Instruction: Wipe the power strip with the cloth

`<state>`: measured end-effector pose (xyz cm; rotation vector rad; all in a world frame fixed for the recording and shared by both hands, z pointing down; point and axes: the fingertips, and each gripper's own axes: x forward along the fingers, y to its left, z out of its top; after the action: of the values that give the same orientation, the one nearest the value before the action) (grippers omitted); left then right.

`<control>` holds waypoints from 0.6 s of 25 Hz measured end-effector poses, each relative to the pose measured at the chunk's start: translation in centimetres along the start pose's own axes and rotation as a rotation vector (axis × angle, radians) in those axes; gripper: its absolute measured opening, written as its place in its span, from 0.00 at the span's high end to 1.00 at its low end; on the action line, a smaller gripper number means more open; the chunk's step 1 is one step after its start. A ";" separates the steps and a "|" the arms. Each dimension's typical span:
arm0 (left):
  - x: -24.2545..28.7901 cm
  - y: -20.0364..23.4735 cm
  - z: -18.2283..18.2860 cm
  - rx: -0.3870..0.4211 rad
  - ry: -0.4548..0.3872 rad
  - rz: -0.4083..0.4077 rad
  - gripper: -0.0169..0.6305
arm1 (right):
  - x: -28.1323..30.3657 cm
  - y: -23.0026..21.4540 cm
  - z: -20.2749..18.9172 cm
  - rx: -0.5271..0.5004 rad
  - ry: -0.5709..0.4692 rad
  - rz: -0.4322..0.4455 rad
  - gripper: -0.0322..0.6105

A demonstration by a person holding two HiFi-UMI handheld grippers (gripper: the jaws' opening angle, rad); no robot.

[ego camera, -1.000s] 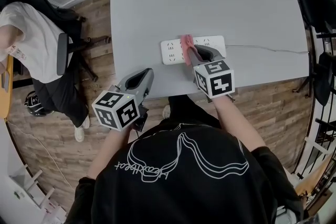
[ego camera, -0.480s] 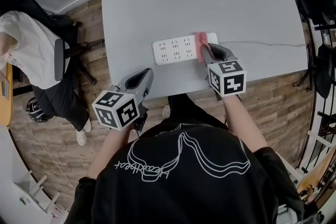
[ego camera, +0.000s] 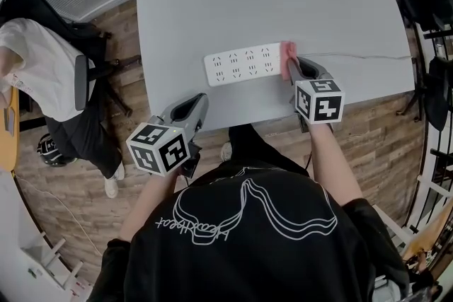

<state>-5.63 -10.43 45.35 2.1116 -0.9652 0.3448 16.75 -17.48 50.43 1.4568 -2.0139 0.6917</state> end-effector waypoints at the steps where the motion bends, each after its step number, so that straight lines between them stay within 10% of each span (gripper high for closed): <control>1: -0.1 -0.1 0.0 0.001 -0.002 0.000 0.95 | 0.0 -0.1 0.0 0.006 0.000 0.003 0.90; 15: -5.3 -4.9 2.2 0.101 -0.106 -0.023 0.95 | -10.2 6.5 5.6 -0.002 -0.300 0.225 0.90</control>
<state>-5.77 -7.25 38.47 2.2497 -1.0023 0.2780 12.36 -12.71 38.78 1.4135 -2.4356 0.5869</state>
